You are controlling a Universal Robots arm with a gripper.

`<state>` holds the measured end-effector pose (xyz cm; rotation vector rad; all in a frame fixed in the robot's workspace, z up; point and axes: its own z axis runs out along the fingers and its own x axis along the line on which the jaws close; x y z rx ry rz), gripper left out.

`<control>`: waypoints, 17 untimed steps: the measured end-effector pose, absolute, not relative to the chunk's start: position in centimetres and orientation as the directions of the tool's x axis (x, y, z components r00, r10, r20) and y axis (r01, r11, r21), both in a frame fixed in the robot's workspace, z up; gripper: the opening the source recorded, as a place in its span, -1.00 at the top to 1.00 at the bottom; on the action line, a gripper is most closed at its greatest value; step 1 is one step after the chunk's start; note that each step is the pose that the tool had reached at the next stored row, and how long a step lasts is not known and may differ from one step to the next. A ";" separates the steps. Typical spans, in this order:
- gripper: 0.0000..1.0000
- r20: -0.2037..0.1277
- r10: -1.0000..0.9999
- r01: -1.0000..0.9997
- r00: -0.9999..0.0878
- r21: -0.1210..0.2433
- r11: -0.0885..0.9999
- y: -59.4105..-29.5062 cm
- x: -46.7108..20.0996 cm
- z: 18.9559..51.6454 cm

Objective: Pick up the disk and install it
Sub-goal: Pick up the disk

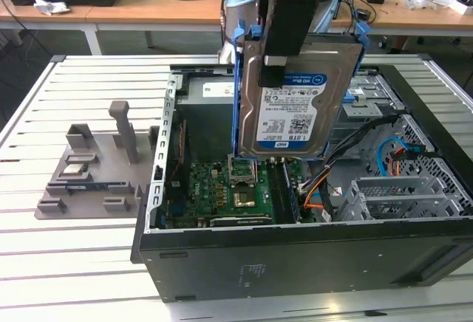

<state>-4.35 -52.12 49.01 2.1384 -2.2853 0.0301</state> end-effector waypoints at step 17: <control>0.26 0.004 -0.998 -0.998 -0.065 0.000 0.065 -55.1 0.2 48.8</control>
